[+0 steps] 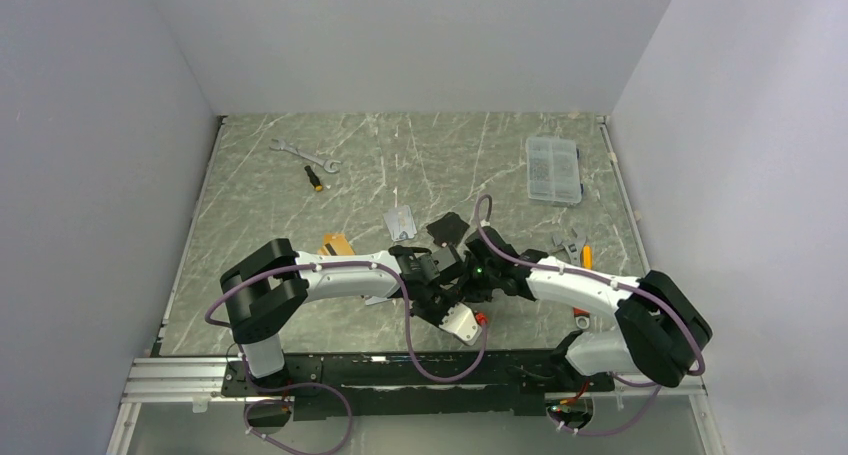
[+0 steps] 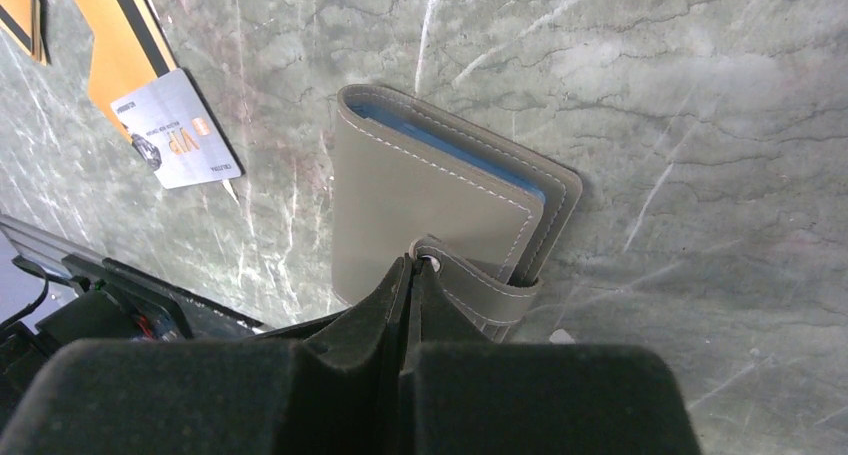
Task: Put the credit cards into the card holder
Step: Close the card holder at the center of the board.
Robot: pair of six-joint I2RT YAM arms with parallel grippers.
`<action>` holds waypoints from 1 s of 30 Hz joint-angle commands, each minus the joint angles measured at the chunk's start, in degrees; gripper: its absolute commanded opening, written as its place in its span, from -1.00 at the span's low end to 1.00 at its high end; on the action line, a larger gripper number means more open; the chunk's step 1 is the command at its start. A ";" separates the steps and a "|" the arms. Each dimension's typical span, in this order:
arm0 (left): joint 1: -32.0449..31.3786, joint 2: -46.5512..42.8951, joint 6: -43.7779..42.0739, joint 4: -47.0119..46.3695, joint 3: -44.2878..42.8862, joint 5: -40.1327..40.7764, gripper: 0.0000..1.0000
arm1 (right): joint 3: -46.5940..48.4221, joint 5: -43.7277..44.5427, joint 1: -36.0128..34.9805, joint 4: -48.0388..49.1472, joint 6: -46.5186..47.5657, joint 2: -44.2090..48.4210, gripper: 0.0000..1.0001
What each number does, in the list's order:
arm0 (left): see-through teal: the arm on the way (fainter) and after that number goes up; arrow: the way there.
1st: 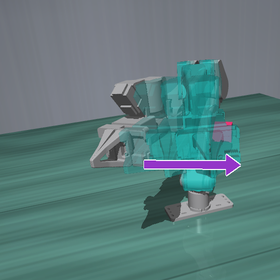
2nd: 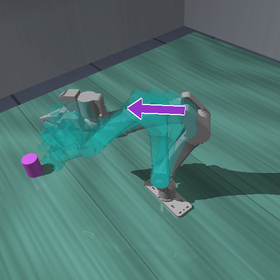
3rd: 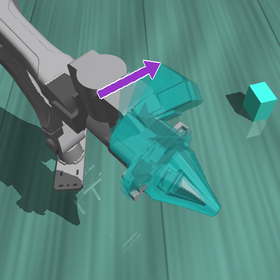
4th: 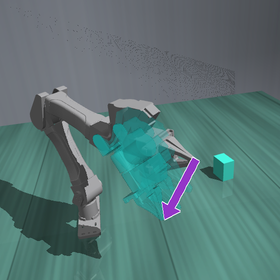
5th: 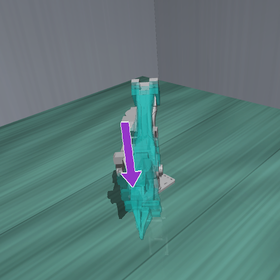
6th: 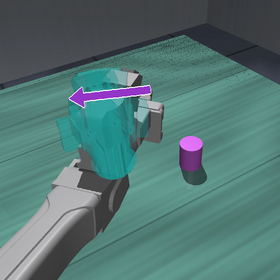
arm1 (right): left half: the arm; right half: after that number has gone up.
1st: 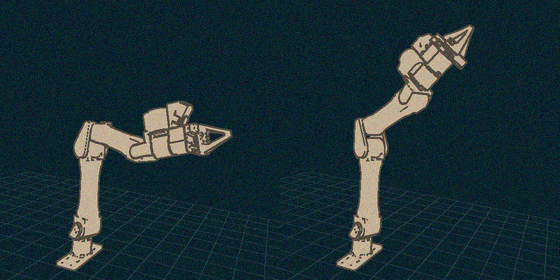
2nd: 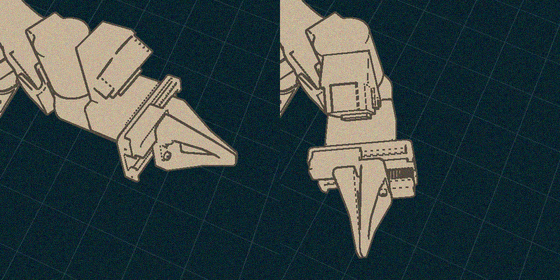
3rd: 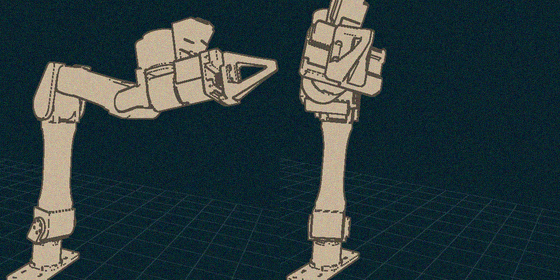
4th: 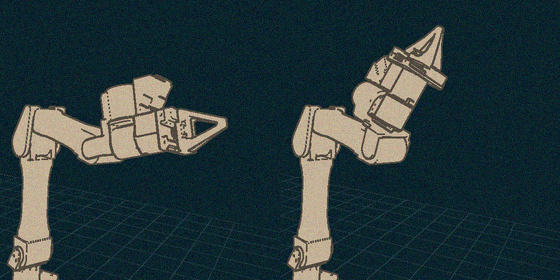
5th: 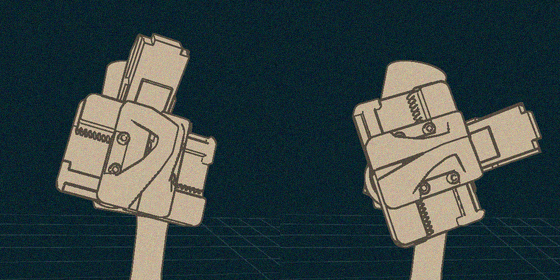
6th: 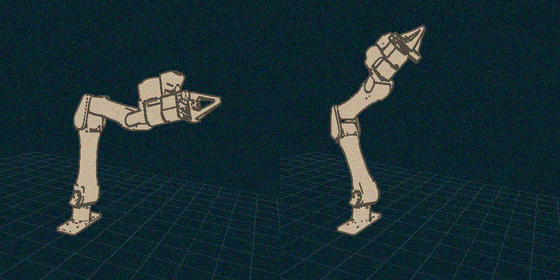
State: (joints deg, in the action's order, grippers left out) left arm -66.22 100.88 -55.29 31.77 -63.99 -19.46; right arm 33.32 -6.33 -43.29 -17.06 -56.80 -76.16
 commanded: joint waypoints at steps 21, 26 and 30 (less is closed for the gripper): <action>2.30 -0.94 -0.11 3.49 -1.33 -0.95 -0.51 | -6.17 4.66 -4.08 -15.37 -2.89 -8.66 -1.00; 3.93 -1.60 0.22 3.91 -1.85 -1.32 -0.51 | -7.25 4.80 -4.50 -15.87 -4.35 -7.30 -1.00; 7.12 -2.45 1.08 6.12 -4.02 -3.96 -0.47 | -8.98 4.84 -4.85 -14.83 -5.54 -6.98 -1.00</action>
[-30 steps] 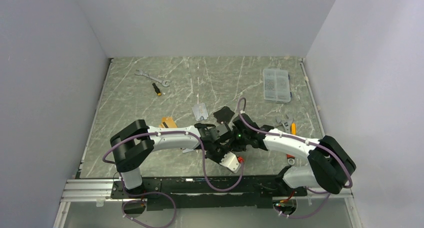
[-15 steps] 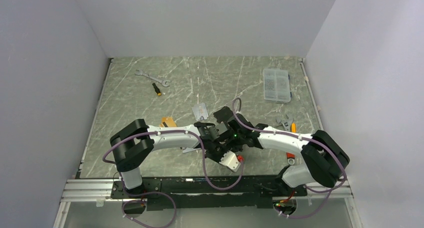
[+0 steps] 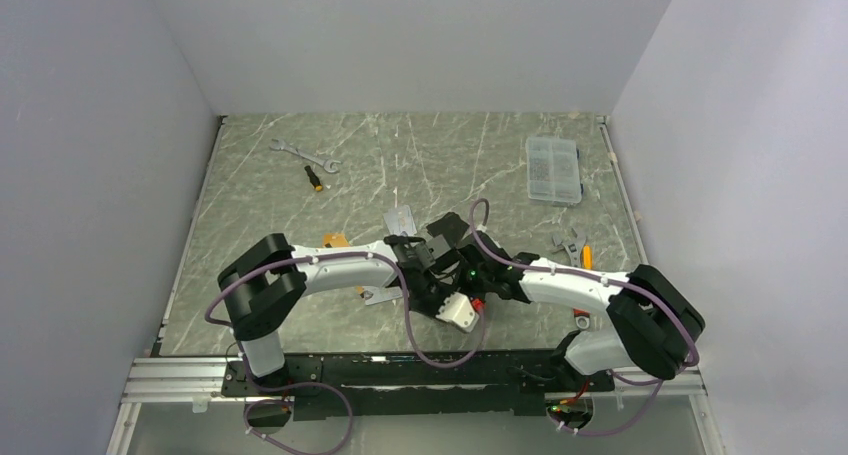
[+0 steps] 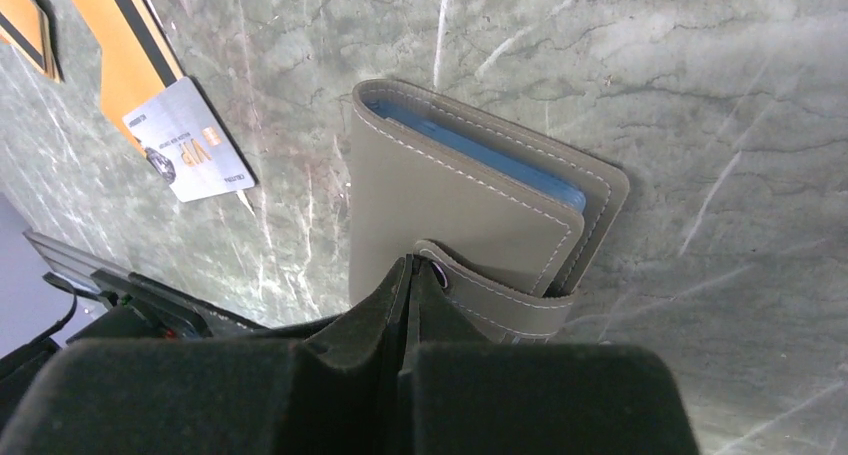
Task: Put the credit cards into the card holder
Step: Close the card holder at the center of the board.
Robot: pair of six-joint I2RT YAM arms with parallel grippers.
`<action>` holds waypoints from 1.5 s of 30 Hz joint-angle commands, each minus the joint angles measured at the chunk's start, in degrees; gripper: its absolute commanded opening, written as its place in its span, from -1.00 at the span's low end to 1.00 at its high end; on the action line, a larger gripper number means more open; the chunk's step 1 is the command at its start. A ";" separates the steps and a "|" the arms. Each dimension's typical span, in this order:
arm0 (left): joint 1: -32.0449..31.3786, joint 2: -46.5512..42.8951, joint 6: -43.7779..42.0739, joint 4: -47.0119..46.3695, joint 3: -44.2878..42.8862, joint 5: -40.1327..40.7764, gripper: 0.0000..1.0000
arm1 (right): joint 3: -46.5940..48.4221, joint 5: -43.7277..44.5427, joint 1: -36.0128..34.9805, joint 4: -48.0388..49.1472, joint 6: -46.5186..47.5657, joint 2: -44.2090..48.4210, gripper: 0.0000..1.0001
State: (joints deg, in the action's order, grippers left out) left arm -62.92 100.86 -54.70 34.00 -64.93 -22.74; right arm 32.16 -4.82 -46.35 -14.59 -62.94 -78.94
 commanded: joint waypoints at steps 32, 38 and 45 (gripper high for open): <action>37.25 -25.91 9.05 9.30 -5.67 -9.29 0.99 | -9.87 -0.20 -0.94 -14.01 -4.15 3.17 -1.00; 47.54 -30.72 12.28 7.94 -5.58 -10.47 0.99 | -9.31 -1.38 2.21 -11.46 0.36 6.10 -0.98; 54.62 -33.81 16.83 6.13 -6.35 -10.41 0.99 | 7.17 0.69 2.23 -19.52 12.47 1.31 -0.48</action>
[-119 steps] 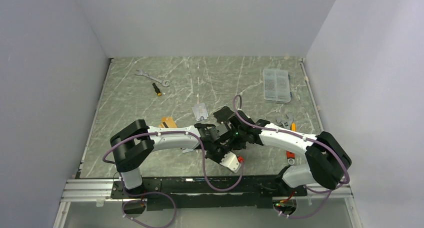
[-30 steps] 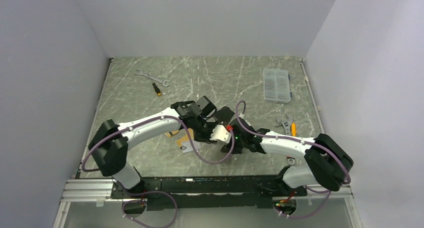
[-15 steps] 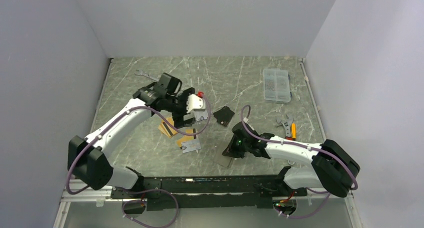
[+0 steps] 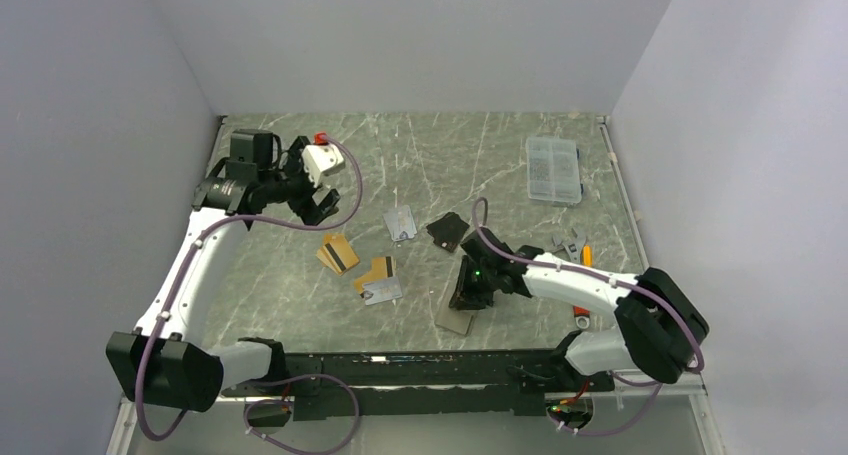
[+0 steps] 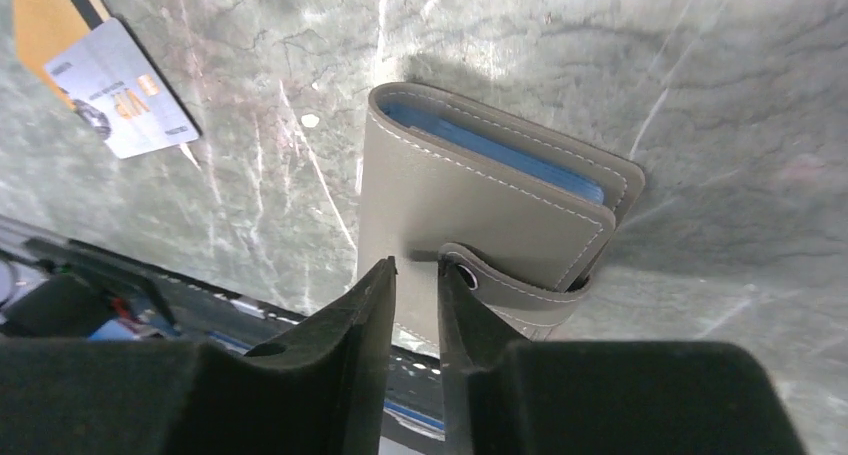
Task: Put the credit cards into the card holder
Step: Close the card holder at the center of the board.
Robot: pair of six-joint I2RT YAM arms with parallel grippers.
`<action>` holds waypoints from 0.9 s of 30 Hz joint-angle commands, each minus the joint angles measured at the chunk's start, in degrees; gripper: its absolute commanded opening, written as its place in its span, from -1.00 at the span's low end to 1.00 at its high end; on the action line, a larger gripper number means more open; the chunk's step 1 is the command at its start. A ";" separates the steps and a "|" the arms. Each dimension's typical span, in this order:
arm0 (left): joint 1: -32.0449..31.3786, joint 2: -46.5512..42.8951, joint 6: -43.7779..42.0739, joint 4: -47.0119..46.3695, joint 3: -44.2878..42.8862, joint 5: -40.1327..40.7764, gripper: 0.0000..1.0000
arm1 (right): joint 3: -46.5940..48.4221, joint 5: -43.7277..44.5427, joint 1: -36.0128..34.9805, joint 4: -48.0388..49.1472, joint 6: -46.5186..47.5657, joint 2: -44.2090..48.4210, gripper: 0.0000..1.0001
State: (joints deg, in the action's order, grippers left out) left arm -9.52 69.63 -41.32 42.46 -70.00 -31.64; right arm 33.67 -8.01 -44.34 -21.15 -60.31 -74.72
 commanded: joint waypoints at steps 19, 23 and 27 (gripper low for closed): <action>4.83 -7.03 4.93 -0.16 3.33 3.90 0.99 | 20.69 6.55 0.27 -31.27 15.85 2.97 -0.03; 5.28 -8.26 7.27 -2.67 5.81 4.65 0.99 | 17.92 6.77 0.22 -34.71 13.87 6.31 0.03; 6.24 -9.07 10.82 -5.30 7.29 4.98 0.99 | 13.61 6.19 0.45 -31.08 11.48 7.72 0.13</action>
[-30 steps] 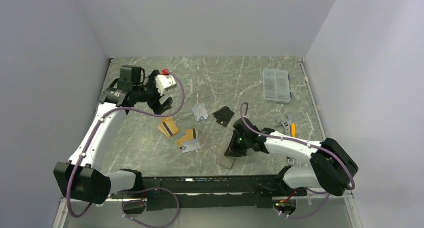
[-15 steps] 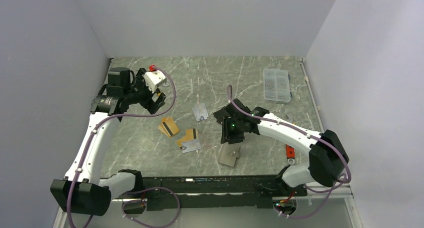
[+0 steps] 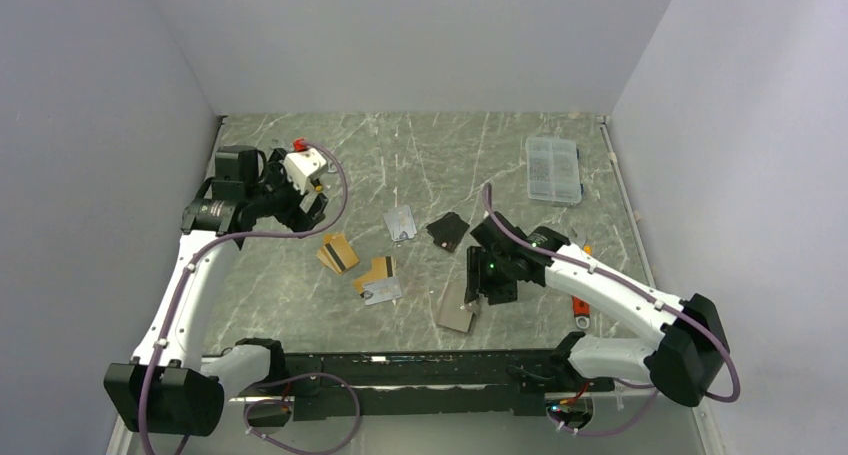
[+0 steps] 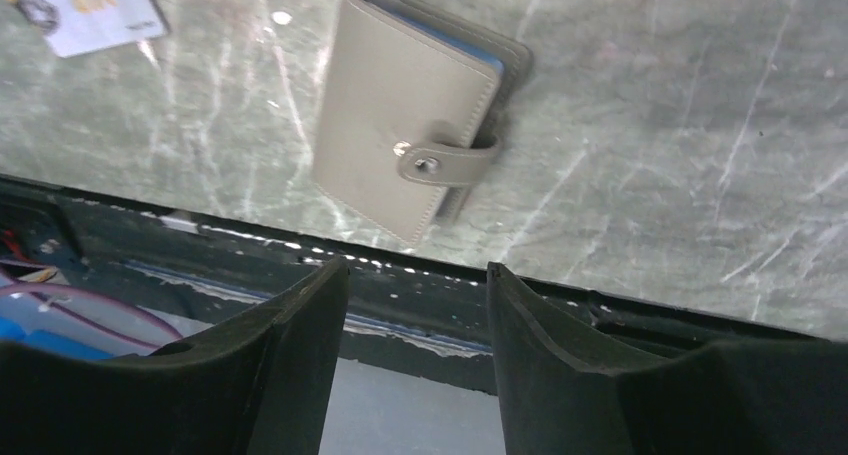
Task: Put the credit cards into the card holder
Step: Close the card holder at the center of the board.
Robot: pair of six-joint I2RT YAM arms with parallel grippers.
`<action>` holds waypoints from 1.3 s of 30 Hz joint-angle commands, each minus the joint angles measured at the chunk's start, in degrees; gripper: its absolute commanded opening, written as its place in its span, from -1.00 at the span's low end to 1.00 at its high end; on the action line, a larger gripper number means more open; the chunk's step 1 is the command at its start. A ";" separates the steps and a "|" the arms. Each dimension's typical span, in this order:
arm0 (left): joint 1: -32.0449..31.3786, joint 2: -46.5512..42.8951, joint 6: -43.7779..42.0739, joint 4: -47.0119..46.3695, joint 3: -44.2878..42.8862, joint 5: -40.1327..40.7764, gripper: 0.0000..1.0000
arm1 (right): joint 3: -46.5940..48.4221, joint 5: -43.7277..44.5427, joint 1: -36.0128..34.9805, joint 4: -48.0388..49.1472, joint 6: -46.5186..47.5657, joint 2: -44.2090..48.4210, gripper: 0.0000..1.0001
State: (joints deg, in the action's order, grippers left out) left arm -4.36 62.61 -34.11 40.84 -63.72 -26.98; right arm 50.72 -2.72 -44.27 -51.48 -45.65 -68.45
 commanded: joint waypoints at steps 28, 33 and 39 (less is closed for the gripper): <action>-21.07 -5.64 -6.54 -7.53 14.11 -4.70 0.99 | 0.54 4.28 -3.32 1.76 -6.06 -10.04 -0.35; -28.25 -1.85 -9.20 -9.28 15.90 -4.75 0.99 | 1.20 6.05 -3.28 1.24 -5.99 -10.75 -0.47; -39.50 5.86 -14.76 -10.67 14.57 -3.57 0.90 | 1.91 6.92 -3.07 0.65 -5.48 -12.79 -0.76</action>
State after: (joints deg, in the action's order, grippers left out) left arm -37.10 64.55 -43.16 32.69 -47.92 -31.46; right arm 50.33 2.02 -47.44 -48.88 -51.18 -80.09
